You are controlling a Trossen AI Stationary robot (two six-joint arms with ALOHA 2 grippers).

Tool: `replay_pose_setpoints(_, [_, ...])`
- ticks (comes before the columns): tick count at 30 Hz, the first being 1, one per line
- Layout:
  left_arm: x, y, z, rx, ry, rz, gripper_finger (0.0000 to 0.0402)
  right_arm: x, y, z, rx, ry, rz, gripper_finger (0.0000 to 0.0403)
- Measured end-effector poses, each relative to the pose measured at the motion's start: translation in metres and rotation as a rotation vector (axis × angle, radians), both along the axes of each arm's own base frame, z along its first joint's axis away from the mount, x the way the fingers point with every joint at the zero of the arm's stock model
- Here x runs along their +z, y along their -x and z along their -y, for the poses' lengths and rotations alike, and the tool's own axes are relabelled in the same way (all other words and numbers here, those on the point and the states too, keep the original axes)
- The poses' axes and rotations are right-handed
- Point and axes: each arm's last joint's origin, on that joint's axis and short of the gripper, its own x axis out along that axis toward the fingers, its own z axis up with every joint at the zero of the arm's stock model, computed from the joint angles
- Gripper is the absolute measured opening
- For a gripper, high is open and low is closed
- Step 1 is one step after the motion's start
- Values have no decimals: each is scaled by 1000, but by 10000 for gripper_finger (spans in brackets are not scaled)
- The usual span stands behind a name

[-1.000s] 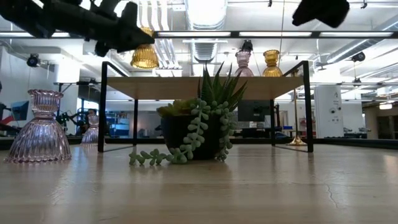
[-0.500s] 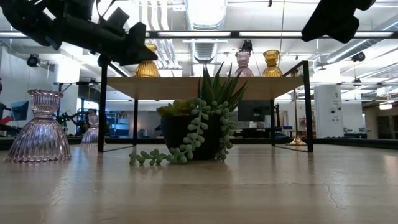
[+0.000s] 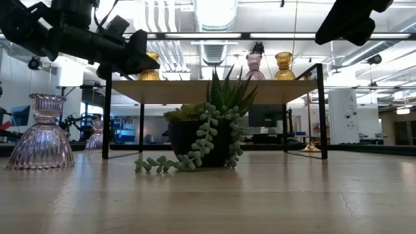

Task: Pick & Place candle stick holders
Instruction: Put the yellow glass candle holder on the shelf

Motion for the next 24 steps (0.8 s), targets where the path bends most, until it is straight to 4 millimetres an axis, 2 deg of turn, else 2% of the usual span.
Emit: replay_pose_setpoints(24, [-1,3,4,-3,7,-42,123,0,0,0,6,3,5,43])
